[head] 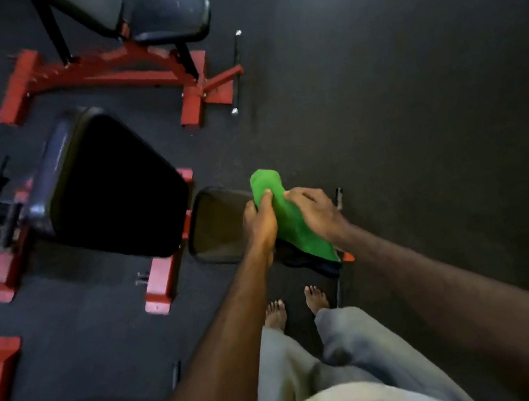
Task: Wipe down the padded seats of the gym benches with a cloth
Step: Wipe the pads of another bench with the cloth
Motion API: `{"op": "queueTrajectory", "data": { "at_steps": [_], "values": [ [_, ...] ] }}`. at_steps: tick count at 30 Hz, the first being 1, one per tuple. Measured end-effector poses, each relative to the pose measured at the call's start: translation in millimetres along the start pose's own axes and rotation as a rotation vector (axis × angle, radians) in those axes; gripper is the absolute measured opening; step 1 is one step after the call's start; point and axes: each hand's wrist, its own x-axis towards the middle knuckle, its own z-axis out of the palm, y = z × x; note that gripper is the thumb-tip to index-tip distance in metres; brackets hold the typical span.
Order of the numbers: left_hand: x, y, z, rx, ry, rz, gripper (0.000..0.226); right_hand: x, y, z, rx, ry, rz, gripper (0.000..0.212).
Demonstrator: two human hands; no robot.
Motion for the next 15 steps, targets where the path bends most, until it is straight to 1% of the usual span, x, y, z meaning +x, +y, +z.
{"op": "queueTrajectory", "data": {
  "at_steps": [2, 4, 7, 8, 10, 13, 15],
  "values": [
    [-5.2, 13.0, 0.6, 0.005, -0.024, 0.056, 0.041, -0.7, -12.2, -5.2, -0.029, 0.074, 0.004, 0.016],
    [-8.9, 28.2, 4.2, -0.022, -0.075, 0.073, 0.034, -6.4, -24.5, -16.6, -0.035, 0.141, 0.028, 0.014],
    [-23.5, 51.6, 15.8, -0.124, -0.119, 0.114, 0.027, -19.1, -35.3, -33.3, 0.17, 0.244, 0.059, 0.024],
    [-26.8, 59.2, 23.2, -0.137, -0.134, 0.13, 0.027, -21.0, -38.6, -41.4, 0.239, 0.297, 0.059, 0.026],
    [-30.5, 71.0, 39.5, -0.141, -0.171, 0.161, 0.029, -21.7, -41.1, -58.6, 0.303, 0.396, 0.063, 0.028],
    [-39.9, 86.2, 70.2, -0.109, -0.225, 0.189, 0.035, -22.3, -43.5, -89.0, 0.292, 0.499, 0.066, 0.032],
    [-44.7, 93.0, 92.6, -0.084, -0.254, 0.19, 0.037, -23.8, -43.1, -109.9, 0.238, 0.541, 0.055, 0.032]
  ]
}}
